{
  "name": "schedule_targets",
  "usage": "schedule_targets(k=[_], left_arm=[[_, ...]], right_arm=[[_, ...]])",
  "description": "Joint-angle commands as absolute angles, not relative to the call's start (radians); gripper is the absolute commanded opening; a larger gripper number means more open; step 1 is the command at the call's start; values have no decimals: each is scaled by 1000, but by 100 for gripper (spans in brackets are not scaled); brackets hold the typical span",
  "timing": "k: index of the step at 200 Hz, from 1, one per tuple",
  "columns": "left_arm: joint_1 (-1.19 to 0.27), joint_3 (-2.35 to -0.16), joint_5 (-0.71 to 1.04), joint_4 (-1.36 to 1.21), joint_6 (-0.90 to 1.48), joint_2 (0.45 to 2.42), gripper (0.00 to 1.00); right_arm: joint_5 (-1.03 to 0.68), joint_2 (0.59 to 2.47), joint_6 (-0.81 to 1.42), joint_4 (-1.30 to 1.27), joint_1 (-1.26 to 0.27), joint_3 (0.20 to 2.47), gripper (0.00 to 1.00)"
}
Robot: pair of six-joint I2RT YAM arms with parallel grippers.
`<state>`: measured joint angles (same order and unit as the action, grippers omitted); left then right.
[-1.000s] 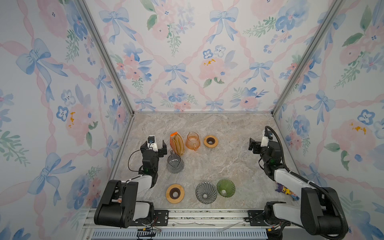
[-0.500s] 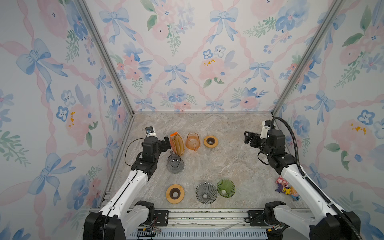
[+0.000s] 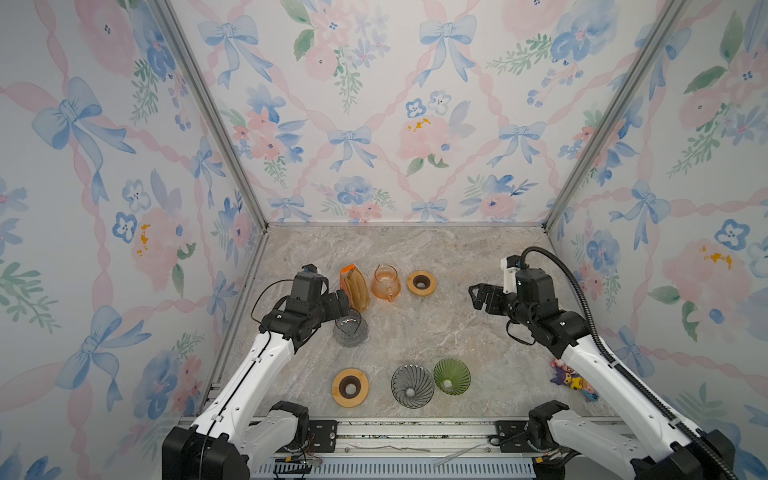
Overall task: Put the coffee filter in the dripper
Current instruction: 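Reach the left gripper down onto the clear ribbed glass pitcher while the right arm advances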
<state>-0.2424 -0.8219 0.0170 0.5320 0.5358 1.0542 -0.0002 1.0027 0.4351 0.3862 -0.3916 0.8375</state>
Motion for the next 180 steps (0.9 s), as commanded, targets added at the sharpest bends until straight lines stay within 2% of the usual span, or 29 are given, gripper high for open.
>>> schedule_targets(k=[1, 41, 106, 180], left_arm=[[-248, -866, 81, 670, 512, 1099, 88], [-248, -862, 81, 711, 478, 1151, 77], [-262, -877, 15, 709, 479, 1230, 63], [-303, -912, -11, 706, 486, 1308, 36]], right_arm=[[14, 988, 443, 459, -444, 835, 96], [64, 986, 468, 485, -506, 827, 96], [80, 989, 488, 499, -524, 817, 96], [91, 996, 495, 500, -528, 814, 96]])
